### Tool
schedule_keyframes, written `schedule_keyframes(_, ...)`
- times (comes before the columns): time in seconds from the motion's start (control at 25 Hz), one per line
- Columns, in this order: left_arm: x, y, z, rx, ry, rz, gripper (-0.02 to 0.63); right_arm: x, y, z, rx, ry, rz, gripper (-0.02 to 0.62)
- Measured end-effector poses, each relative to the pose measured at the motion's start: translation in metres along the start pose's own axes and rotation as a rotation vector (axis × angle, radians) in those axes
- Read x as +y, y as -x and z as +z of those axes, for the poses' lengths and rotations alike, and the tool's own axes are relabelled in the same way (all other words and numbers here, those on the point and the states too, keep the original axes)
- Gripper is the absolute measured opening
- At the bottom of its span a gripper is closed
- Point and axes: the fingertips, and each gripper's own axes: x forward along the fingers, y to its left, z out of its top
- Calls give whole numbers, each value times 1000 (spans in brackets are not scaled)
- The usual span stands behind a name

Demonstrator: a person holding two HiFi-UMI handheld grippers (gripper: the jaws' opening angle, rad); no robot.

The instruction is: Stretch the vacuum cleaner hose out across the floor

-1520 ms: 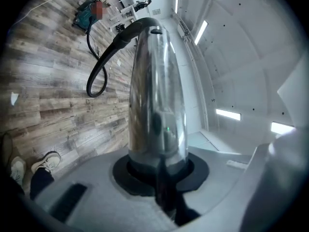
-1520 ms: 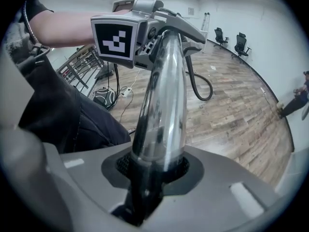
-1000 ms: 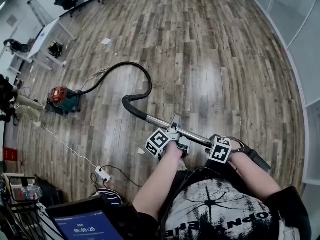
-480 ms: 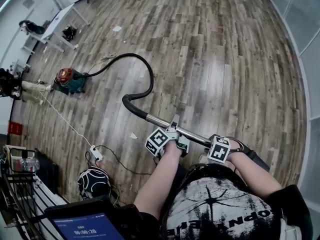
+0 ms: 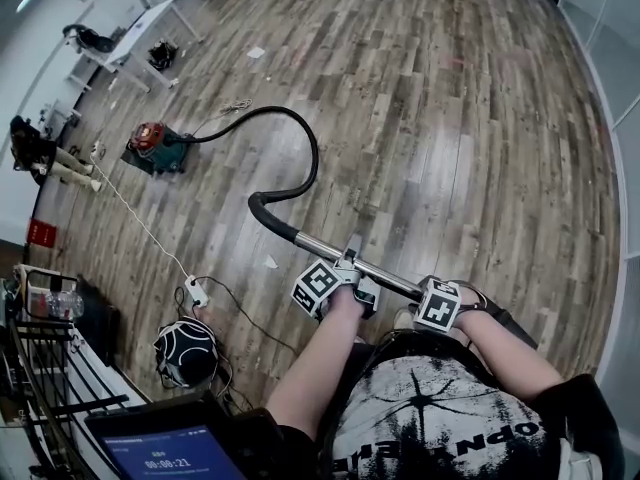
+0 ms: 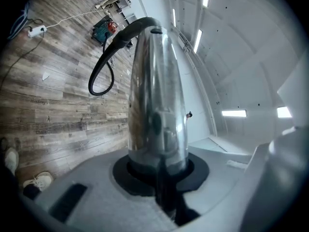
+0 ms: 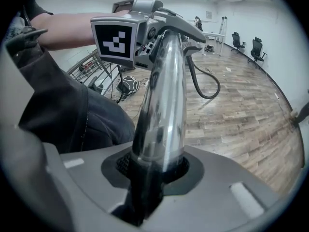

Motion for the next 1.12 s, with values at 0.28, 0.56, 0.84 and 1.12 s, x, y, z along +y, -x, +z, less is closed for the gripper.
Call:
schedule_keyframes(0.28, 0, 30, -6, -13, 9, -26, 52, 28, 0, -3, 17, 11, -21, 114)
schedule_keyframes(0.56, 17, 99, -22, -1, 40, -32, 52, 102, -9, -6, 47, -4, -32, 112)
schedule_keyframes(0.84, 48, 141, -45, 47, 60, -15, 52, 158, -33, -18, 65, -56, -21, 112)
schedule_keyframes(1.12, 67, 172, -86, 110, 111, -24, 52, 206, -38, -47, 117, -114, -36, 112)
